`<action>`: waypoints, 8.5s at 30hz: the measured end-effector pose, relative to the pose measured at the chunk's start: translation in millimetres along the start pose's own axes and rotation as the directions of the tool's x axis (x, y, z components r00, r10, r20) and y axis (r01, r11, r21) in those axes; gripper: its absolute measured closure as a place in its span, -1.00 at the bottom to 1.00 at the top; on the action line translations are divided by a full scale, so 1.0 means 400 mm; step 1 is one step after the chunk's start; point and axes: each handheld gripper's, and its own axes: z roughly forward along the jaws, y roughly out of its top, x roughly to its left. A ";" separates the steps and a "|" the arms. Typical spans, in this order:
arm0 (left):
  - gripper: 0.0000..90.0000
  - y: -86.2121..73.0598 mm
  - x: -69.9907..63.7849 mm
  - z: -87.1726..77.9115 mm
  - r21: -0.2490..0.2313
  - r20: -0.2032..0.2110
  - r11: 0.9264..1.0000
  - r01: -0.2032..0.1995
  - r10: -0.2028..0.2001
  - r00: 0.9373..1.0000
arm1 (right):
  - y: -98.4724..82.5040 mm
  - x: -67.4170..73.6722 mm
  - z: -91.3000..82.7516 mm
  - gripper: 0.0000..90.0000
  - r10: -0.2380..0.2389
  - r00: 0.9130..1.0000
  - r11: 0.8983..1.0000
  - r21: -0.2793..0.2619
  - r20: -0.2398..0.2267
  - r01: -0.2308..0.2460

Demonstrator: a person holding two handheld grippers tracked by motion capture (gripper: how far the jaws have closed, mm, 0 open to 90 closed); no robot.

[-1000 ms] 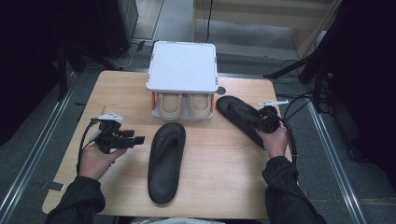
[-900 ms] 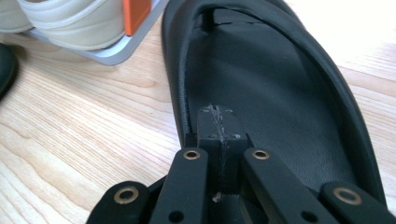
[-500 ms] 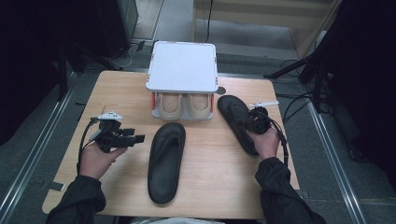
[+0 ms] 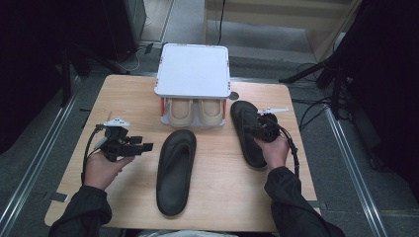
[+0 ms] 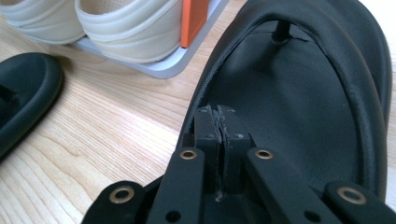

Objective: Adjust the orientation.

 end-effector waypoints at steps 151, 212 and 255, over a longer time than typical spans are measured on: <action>-0.08 0.036 -0.028 0.046 0.008 0.036 0.997 -0.075 0.074 0.997 | -0.120 0.210 -0.079 0.60 -0.006 0.998 0.998 0.059 -0.057 0.010; 1.00 -0.031 -0.055 0.144 0.208 0.127 0.950 -0.231 0.208 0.970 | -0.117 0.214 -0.085 0.97 -0.070 0.991 0.997 0.017 -0.115 0.073; 0.22 0.005 -0.086 0.098 0.098 0.187 0.979 -0.177 0.157 0.970 | -0.155 0.326 -0.135 0.35 -0.094 0.991 0.986 -0.144 -0.097 0.080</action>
